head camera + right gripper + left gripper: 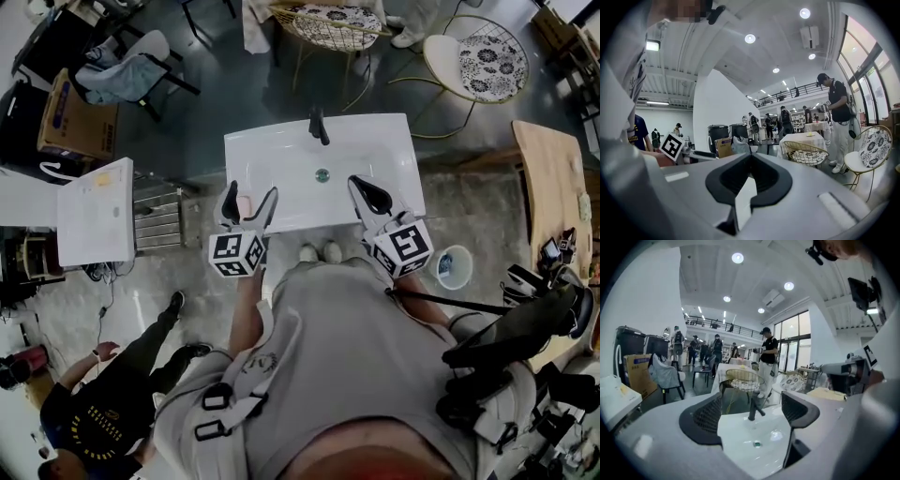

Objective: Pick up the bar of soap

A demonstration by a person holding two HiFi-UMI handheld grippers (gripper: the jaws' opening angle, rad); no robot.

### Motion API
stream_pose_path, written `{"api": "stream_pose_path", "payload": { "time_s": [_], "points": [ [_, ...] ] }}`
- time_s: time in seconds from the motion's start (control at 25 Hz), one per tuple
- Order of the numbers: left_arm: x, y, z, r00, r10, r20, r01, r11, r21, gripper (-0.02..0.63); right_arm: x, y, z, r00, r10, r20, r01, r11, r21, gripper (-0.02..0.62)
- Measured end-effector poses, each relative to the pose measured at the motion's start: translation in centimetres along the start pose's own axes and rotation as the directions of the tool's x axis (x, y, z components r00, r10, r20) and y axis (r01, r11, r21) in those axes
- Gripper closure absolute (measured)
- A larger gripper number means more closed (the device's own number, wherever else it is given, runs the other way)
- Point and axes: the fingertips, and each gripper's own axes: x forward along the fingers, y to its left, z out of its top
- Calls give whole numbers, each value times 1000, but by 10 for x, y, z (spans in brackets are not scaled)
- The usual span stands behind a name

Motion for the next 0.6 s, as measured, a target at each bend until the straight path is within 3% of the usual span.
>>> {"api": "stream_pose_path", "payload": {
  "time_s": [0.16,0.24,0.4,0.6],
  "points": [
    [8,47,-30,991,55,-126,-59,998,-34,210,-1,-2,-4,1000,-8,-7,8,1000,6,594],
    [9,66,-51,976,69,-209,-80,996,-43,210,-2,-2,-6,1000,-10,-15,10,1000,5,594],
    [16,103,-113,902,44,-430,-99,989,-106,212,3,2,-5,1000,-13,-19,13,1000,-6,594],
    [28,129,-183,811,8,-584,-106,985,-134,212,4,4,-4,1000,4,-20,-4,1000,-7,594]
  ]
}}
